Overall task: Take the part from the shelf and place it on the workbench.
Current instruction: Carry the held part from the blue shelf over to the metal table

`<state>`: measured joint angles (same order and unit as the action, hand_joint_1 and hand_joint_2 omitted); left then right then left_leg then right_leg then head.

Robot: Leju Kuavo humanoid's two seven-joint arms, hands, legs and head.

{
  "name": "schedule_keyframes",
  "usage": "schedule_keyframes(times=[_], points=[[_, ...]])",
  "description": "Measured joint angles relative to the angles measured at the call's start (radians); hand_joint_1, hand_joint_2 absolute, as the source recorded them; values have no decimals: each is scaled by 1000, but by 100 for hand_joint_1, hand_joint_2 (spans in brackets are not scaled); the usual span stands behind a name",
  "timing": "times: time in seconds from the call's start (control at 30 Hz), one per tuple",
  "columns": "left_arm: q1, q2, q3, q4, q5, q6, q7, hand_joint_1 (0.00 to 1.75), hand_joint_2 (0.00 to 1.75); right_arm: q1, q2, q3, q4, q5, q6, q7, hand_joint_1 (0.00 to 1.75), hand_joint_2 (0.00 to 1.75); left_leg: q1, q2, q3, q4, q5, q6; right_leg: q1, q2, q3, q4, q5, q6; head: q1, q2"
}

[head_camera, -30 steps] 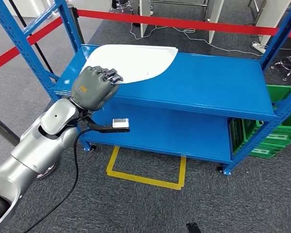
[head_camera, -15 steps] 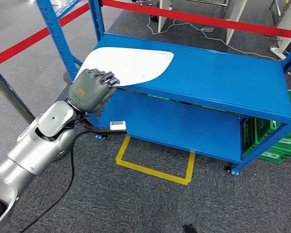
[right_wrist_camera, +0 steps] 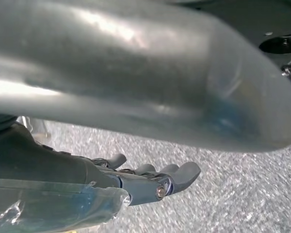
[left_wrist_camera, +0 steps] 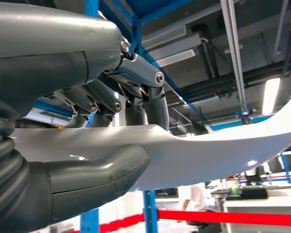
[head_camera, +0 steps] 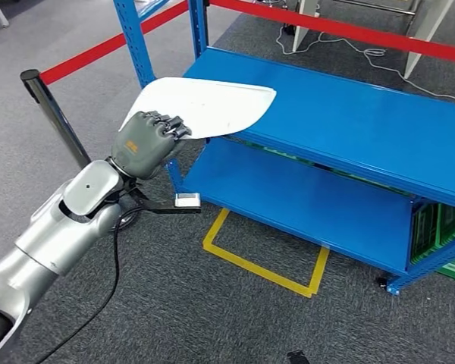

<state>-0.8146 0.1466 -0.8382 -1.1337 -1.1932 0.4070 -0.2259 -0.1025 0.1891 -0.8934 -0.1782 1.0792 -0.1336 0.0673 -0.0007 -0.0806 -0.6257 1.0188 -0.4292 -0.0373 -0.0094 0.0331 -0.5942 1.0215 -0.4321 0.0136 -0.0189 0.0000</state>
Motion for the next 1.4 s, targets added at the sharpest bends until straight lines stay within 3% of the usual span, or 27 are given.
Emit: schedule_keyframes(times=[0.07,0.1,0.13,0.17,0.23,0.3,0.37,0.43,0.5,0.57,0.63,0.67,0.7,0.73,0.8,0.87,0.93,0.97,1.03,1.1,1.17,1.2,1.27,1.3,1.37,1.4], points=[[-2,2,-1,0,-4,0,1,175,175,0,0,0,0,2,3,0,0,0,-1,47,-51,108,-61,-10,-1,-24,0,-3,2,-5,-8,0],[-2,2,-2,0,-7,0,2,175,175,1,0,0,0,3,4,0,0,0,0,58,-82,174,-89,-14,-1,-36,-1,-3,2,-6,-9,0],[0,3,-3,0,-10,0,3,175,175,2,0,0,0,4,5,0,0,0,2,64,-105,224,-104,-17,-1,-48,-1,-3,2,-6,-9,0],[1,4,-4,1,-14,0,3,175,175,2,0,0,0,6,5,0,0,0,4,67,-113,241,-101,-18,-1,-60,-2,-3,2,-6,-10,0],[1,7,-4,1,-19,0,4,175,175,2,0,0,0,9,7,0,0,0,6,78,-73,170,-48,-19,-1,-83,-1,-3,2,-5,-10,0],[-6,8,-4,1,-22,0,6,175,175,0,0,0,0,14,8,0,0,0,3,119,-1,36,6,-16,3,-103,-1,-1,0,1,-10,0],[-11,7,-4,1,-23,0,8,175,175,-1,0,0,0,17,9,1,0,0,-2,144,29,-31,21,-5,10,-121,-2,0,-1,12,-8,0],[-11,10,-4,2,-23,-1,9,175,175,-1,0,0,0,19,9,1,0,0,-5,127,23,-36,24,11,10,-136,-4,-1,-1,22,-6,0],[-11,15,-3,2,-23,-2,9,175,175,0,0,1,0,21,10,2,0,0,-3,106,21,-39,30,25,5,-109,-17,30,-26,31,-4,0],[-13,15,-4,2,-23,-3,10,175,175,2,1,1,0,24,10,1,0,0,-1,84,19,-40,33,34,2,-58,-63,137,-85,35,0,0],[-12,13,-6,3,-23,-5,10,175,175,4,1,2,0,26,10,1,0,0,-2,59,19,-40,34,38,3,-38,-121,261,-132,34,1,0],[-11,13,-7,3,-23,-6,10,175,175,4,1,2,0,26,10,1,0,0,-3,46,18,-39,35,39,4,-35,-135,286,-132,33,2,0],[-10,13,-7,4,-23,-6,10,175,175,5,1,2,0,27,9,1,0,0,-3,33,18,-39,36,39,4,-33,-133,277,-116,32,2,0],[-10,13,-7,4,-23,-6,10,175,175,4,1,2,0,27,9,0,0,0,-2,19,19,-38,36,38,3,-28,-111,229,-85,30,2,0],[-13,13,-6,5,-23,-7,10,175,175,3,1,2,0,30,8,0,0,0,-1,-5,16,-34,37,32,-4,15,-48,96,-27,28,2,0],[-17,11,-6,5,-23,-9,10,175,175,1,1,3,0,35,8,-1,0,0,1,-27,6,-30,41,21,-9,51,-12,23,-9,26,1,0],[-19,12,-6,5,-22,-11,10,175,175,0,2,4,0,37,6,-2,0,0,6,-47,-3,-31,48,8,-6,40,-11,19,-9,18,1,0],[-19,14,-5,5,-22,-11,10,175,175,0,2,5,0,37,6,-2,0,0,6,-40,-7,-30,47,2,-6,30,-11,18,-6,11,1,0],[-22,16,-4,5,-22,-11,10,175,175,-1,3,7,0,38,5,-3,0,0,3,10,-31,16,15,-7,-6,6,-10,11,-1,-1,-5,0],[-25,16,-5,6,-22,-12,10,175,175,0,2,8,0,38,4,-4,0,0,2,59,-88,139,-49,-13,-3,-20,-10,9,0,-7,-11,0],[-22,15,-7,7,-22,-12,10,175,175,1,2,8,0,39,4,-4,0,0,4,68,-136,241,-82,-16,-1,-47,-11,9,-1,-8,-11,0],[-21,15,-7,7,-22,-12,10,175,175,1,2,8,0,39,4,-4,0,0,4,69,-135,243,-73,-16,-1,-61,-11,10,-1,-8,-11,0],[-22,15,-6,8,-22,-13,10,175,175,0,2,8,0,39,4,-4,0,0,3,85,-79,144,-15,-13,0,-86,-10,10,-2,-7,-11,0],[-24,15,-6,8,-22,-13,10,175,175,-1,2,8,0,40,4,-4,0,0,0,109,-39,74,10,-11,3,-96,-9,11,-4,-4,-11,0],[-28,12,-5,8,-22,-13,10,175,175,-2,2,8,0,42,4,-4,0,0,-6,142,9,-16,33,-2,10,-116,-8,12,-7,3,-11,0],[-29,11,-5,8,-22,-13,10,175,175,-1,2,9,0,43,4,-4,0,0,-10,144,13,-30,33,3,12,-126,-8,12,-8,7,-11,0]])
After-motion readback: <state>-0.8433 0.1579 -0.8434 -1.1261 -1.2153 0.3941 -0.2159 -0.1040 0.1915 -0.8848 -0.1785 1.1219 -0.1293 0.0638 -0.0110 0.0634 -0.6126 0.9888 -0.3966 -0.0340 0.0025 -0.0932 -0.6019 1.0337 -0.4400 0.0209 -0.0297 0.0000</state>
